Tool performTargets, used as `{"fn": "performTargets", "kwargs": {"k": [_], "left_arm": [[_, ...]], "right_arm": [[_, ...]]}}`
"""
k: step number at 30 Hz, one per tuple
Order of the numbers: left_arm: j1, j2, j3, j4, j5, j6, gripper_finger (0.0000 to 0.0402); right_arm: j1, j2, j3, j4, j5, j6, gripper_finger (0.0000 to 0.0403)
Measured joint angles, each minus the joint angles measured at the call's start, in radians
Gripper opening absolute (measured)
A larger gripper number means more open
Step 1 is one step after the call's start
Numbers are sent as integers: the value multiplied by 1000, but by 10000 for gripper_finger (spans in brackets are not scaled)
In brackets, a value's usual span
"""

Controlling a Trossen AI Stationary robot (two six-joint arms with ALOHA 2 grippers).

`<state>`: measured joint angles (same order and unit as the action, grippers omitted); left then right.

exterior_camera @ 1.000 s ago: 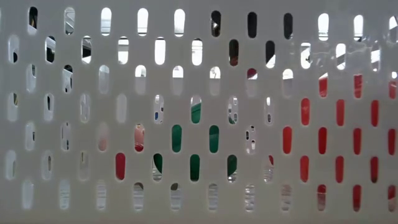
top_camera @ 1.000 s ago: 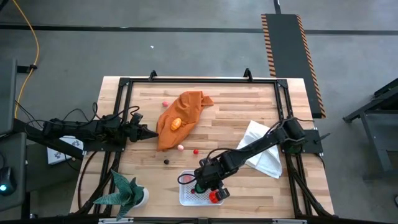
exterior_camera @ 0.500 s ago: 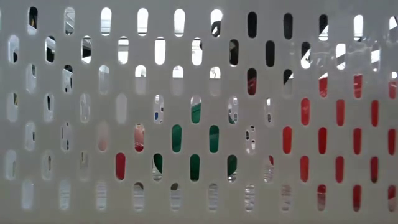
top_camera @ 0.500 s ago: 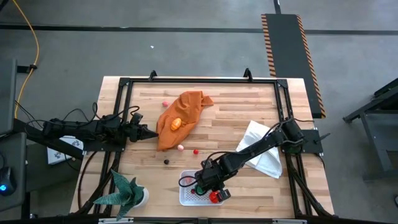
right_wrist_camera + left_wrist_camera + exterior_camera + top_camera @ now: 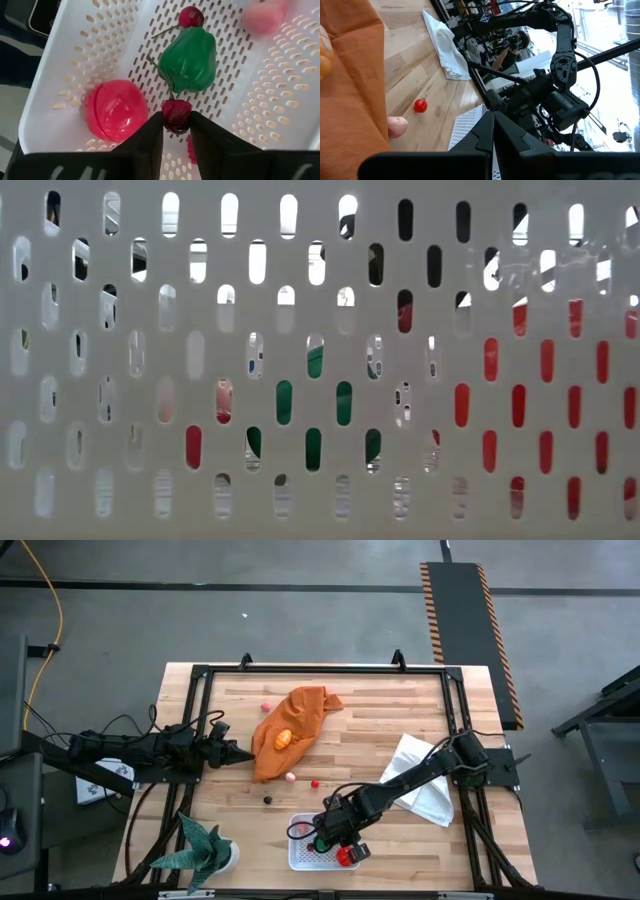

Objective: Pick and placing Produce into tupperware
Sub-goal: Put the bottom red cherry into the white bin, then put the yellow pumpkin into the white bin

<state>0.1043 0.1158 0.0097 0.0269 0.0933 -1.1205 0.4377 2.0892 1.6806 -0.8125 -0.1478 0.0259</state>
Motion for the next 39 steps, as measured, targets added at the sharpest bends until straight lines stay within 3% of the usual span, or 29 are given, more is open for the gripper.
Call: {"fn": "performTargets", "kwargs": {"k": [14,23,33,39], "left_arm": [[0,0,0,0,0,0,1],[0,0,0,0,0,0,1],[0,0,0,0,0,0,1],[0,0,0,0,0,0,1]], "right_arm": [[0,0,0,5,-16,-4,135],[-32,-34,125,-88,-68,-33,134],[-95,-211,172,-61,-69,-59,132],[-146,-312,172,-65,1,-61,94]]}}
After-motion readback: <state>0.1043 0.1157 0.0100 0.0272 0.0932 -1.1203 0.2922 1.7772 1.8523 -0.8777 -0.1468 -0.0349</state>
